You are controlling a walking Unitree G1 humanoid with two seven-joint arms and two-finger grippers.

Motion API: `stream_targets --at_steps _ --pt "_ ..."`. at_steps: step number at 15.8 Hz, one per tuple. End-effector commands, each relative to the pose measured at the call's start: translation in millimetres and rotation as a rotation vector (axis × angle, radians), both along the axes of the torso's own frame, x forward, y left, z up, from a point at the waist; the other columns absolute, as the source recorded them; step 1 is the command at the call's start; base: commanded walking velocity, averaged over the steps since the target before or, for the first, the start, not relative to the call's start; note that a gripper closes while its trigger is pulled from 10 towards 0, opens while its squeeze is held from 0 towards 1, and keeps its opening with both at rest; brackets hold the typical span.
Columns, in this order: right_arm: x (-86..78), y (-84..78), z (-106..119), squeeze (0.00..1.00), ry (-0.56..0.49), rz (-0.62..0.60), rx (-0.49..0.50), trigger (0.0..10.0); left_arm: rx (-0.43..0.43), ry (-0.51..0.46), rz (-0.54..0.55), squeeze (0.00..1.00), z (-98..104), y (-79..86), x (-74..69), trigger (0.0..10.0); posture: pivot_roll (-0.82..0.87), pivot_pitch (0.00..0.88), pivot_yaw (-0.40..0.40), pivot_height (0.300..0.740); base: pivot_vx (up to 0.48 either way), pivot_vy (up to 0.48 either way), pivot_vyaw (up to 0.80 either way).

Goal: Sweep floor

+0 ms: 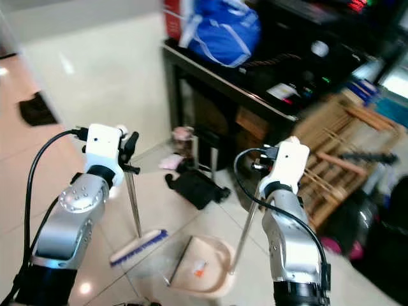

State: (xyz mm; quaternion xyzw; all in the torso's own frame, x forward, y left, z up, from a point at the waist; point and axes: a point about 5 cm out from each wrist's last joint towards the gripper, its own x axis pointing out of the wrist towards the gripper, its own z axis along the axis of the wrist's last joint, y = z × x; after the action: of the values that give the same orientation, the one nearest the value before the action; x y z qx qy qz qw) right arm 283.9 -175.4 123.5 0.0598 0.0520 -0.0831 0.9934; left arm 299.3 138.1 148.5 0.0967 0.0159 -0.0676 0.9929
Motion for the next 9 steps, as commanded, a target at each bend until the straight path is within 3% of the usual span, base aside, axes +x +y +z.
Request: stream_targets --at_steps 1,4,6,8,9 --pt "-2.5 -7.5 11.7 0.0 -0.056 -0.036 -0.014 10.0 0.025 -0.068 0.016 0.0 9.3 -0.2 -1.2 10.0 0.02 0.0 0.036 0.74 0.0 0.0 -0.8" --pt "-10.5 -13.2 6.0 0.0 -0.03 -0.055 -0.05 10.0 -0.048 -0.028 -0.065 0.0 7.3 -3.5 -3.7 10.0 0.02 0.0 0.046 0.74 0.0 0.0 -0.8" --pt "-14.5 -21.1 8.0 0.0 -0.028 -0.092 -0.11 10.0 -0.142 -0.003 -0.125 0.0 7.8 -12.0 -6.7 10.0 0.01 0.0 0.048 0.74 0.0 0.0 -0.8" --pt "-14.9 -22.6 8.0 0.0 -0.025 -0.095 -0.108 10.0 0.015 -0.03 -0.1 0.0 2.0 -10.8 -4.8 10.0 0.01 0.0 0.049 0.74 0.0 0.0 -0.8" --pt "-14.7 -22.6 8.0 0.0 -0.023 -0.093 -0.11 10.0 0.038 -0.048 -0.093 0.0 1.6 -10.3 -4.9 10.0 0.01 0.0 0.049 0.74 0.0 0.0 -0.8"
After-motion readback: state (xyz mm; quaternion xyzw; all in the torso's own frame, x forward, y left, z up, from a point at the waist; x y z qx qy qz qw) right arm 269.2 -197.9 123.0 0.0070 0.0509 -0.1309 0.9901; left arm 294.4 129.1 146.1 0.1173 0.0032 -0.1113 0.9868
